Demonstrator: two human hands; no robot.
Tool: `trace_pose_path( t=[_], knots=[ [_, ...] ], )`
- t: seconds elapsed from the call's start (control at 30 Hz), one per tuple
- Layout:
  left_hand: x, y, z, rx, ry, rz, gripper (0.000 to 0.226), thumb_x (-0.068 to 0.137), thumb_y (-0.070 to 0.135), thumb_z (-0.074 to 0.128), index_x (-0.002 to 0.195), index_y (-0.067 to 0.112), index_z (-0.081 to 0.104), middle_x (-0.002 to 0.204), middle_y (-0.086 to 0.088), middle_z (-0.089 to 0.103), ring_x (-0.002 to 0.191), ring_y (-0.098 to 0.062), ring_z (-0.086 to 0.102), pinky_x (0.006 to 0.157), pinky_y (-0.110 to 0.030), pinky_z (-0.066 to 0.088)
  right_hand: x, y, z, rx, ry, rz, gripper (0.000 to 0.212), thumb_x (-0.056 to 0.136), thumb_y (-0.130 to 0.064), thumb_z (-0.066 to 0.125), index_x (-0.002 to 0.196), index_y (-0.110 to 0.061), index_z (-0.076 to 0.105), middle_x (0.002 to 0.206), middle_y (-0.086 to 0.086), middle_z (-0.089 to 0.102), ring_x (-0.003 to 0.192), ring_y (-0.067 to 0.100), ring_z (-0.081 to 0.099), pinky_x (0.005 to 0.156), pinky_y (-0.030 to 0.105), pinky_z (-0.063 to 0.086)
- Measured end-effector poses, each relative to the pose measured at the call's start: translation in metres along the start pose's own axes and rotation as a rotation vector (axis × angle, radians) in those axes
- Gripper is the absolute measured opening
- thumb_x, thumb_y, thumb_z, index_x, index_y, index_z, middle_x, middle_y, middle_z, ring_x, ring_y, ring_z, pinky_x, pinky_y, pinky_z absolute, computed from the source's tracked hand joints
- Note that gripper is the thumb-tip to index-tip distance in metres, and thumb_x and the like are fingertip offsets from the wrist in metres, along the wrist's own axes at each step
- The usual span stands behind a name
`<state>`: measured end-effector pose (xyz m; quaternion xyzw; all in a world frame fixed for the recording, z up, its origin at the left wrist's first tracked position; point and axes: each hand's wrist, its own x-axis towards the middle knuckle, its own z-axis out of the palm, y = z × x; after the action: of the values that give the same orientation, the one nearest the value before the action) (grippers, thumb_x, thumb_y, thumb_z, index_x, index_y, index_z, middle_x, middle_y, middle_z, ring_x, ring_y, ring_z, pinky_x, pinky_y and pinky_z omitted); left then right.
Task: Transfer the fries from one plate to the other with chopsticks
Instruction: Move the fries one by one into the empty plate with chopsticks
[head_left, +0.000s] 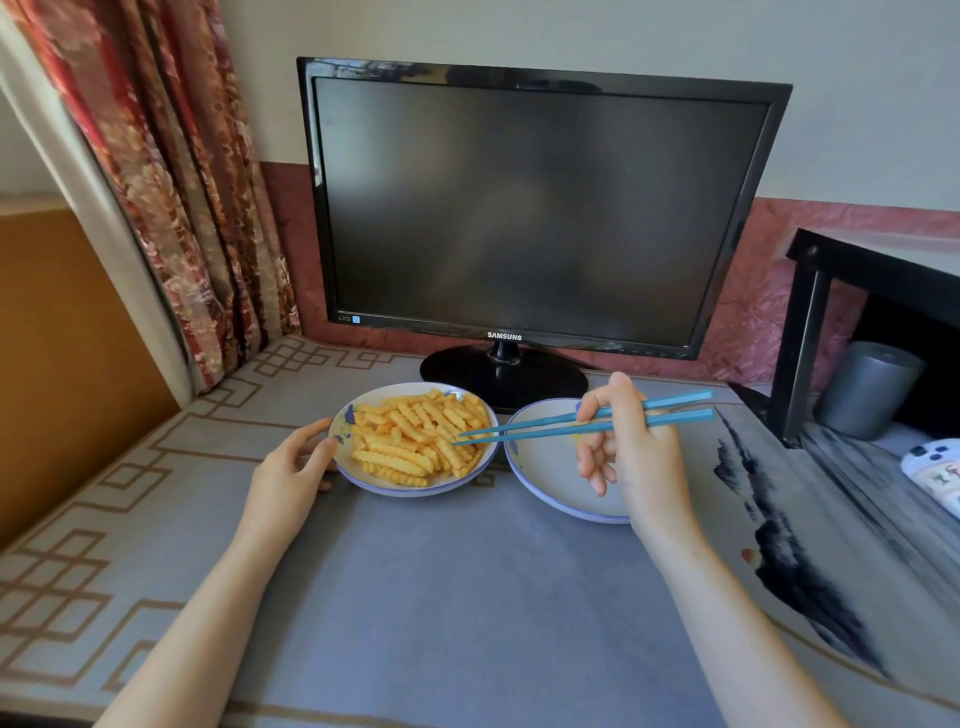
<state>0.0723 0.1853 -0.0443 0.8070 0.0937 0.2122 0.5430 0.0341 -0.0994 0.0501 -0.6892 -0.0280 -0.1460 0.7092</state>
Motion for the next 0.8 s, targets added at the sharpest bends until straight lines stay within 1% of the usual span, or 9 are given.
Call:
trace_pose_path(
  t=[0.1,0.27,0.47,0.57,0.63,0.73,0.8],
  knots=[
    [0.0,-0.001,0.0,0.005,0.001,0.006,0.03,0.097,0.019,0.049,0.126,0.017,0.058,0.098,-0.004,0.068,0.071,-0.01,0.06,0.052,-0.001,0.043,0.0,0.001,0.002,-0.015,-0.008,-0.011,0.044,0.102,-0.027,0.034,0.067,-0.007,0.051,0.039,0.011,0.046,0.03,0.017,0.033,0.033,0.016,0.027],
    [0.001,-0.003,0.0,0.002,-0.01,0.008,0.03,0.097,0.019,0.049,0.126,0.017,0.058,0.092,0.002,0.067,0.074,-0.008,0.062,0.053,-0.003,0.045,-0.003,0.0,-0.002,0.017,0.029,-0.048,0.045,0.102,-0.028,0.033,0.065,-0.009,0.051,0.038,0.01,0.044,0.03,0.017,0.033,0.033,0.015,0.026],
    [0.003,-0.005,0.0,-0.02,-0.016,-0.001,0.031,0.097,0.018,0.05,0.126,0.015,0.058,0.09,0.006,0.066,0.076,-0.007,0.062,0.054,-0.004,0.046,-0.01,0.002,-0.003,-0.012,-0.037,-0.039,0.044,0.102,-0.026,0.033,0.067,-0.006,0.05,0.037,0.01,0.044,0.028,0.016,0.033,0.033,0.014,0.026],
    [0.002,-0.006,0.0,-0.019,-0.017,-0.003,0.031,0.097,0.018,0.05,0.126,0.015,0.058,0.088,0.008,0.066,0.075,-0.007,0.062,0.054,-0.004,0.046,-0.012,0.005,0.001,-0.02,-0.08,-0.044,0.045,0.102,-0.03,0.036,0.067,-0.006,0.05,0.038,0.011,0.045,0.028,0.017,0.034,0.033,0.016,0.028],
    [0.002,-0.006,0.0,-0.018,-0.013,0.003,0.031,0.097,0.018,0.05,0.126,0.015,0.058,0.09,0.005,0.067,0.075,-0.007,0.062,0.053,-0.003,0.046,-0.013,0.009,0.004,-0.013,-0.092,-0.061,0.048,0.102,-0.035,0.036,0.067,-0.005,0.05,0.039,0.012,0.045,0.028,0.016,0.036,0.034,0.017,0.029],
    [0.002,-0.004,0.0,-0.01,-0.005,0.007,0.03,0.097,0.017,0.049,0.126,0.014,0.058,0.094,-0.002,0.067,0.071,-0.008,0.061,0.052,-0.002,0.044,-0.013,0.012,0.005,-0.004,-0.061,-0.05,0.048,0.102,-0.032,0.034,0.066,-0.005,0.051,0.039,0.012,0.047,0.028,0.017,0.039,0.034,0.017,0.03],
    [0.003,-0.004,0.0,-0.007,-0.007,0.007,0.03,0.097,0.018,0.05,0.126,0.014,0.058,0.095,-0.002,0.067,0.072,-0.007,0.061,0.053,-0.002,0.045,-0.013,0.012,0.005,-0.005,-0.054,-0.036,0.048,0.102,-0.031,0.034,0.066,-0.004,0.051,0.038,0.011,0.048,0.027,0.018,0.04,0.033,0.016,0.029]
  ],
)
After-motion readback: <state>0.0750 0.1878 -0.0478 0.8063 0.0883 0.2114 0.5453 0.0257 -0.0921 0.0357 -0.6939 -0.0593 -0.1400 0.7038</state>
